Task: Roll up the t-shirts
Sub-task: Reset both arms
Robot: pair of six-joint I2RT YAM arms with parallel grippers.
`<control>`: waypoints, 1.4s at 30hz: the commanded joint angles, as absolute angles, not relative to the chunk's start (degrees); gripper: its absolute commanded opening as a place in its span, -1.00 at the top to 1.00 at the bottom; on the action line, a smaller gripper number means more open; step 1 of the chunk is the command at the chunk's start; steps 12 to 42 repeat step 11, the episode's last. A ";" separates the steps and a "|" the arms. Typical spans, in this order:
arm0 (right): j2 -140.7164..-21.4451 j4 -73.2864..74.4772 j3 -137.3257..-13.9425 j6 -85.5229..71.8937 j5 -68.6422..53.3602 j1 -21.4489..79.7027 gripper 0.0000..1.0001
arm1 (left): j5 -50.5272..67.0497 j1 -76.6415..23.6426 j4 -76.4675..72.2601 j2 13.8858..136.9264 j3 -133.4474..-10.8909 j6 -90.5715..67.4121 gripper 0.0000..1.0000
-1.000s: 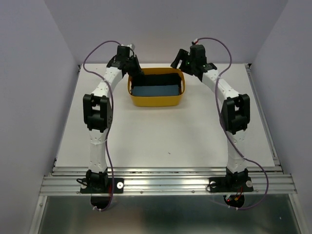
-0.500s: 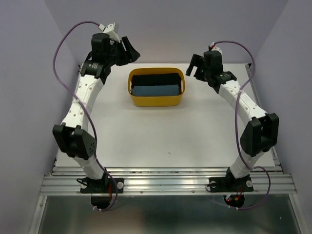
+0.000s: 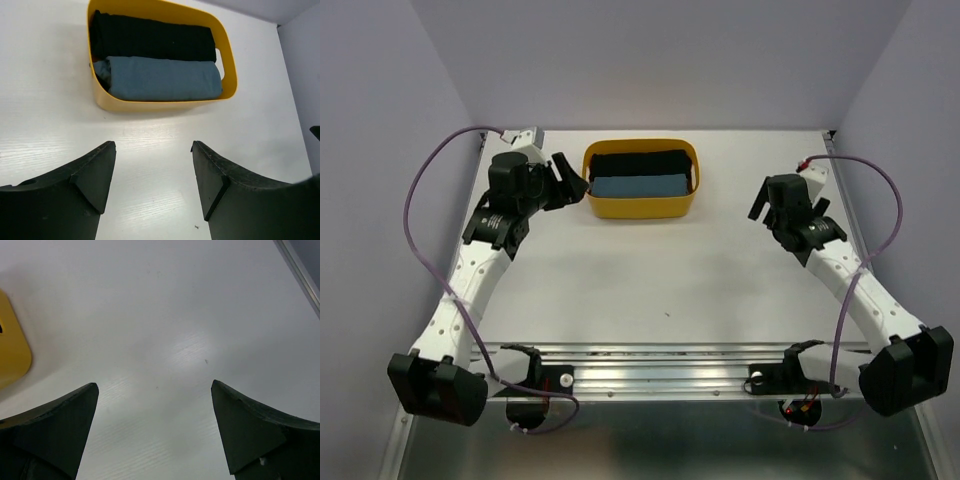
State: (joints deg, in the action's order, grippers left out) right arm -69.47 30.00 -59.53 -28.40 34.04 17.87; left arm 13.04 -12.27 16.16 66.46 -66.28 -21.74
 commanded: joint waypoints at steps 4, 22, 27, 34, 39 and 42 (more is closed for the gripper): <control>-57.32 32.96 -50.37 -34.80 39.55 17.84 -1.00 | 6.59 -12.22 12.22 55.03 -60.47 -23.55 -0.46; -52.38 34.45 -47.37 -37.35 42.71 17.84 -1.00 | 6.07 -12.22 11.95 53.09 -59.33 -25.49 -0.45; -52.38 34.45 -47.37 -37.35 42.71 17.84 -1.00 | 6.07 -12.22 11.95 53.09 -59.33 -25.49 -0.45; -52.38 34.45 -47.37 -37.35 42.71 17.84 -1.00 | 6.07 -12.22 11.95 53.09 -59.33 -25.49 -0.45; -52.38 34.45 -47.37 -37.35 42.71 17.84 -1.00 | 6.07 -12.22 11.95 53.09 -59.33 -25.49 -0.45; -52.38 34.45 -47.37 -37.35 42.71 17.84 -1.00 | 6.07 -12.22 11.95 53.09 -59.33 -25.49 -0.45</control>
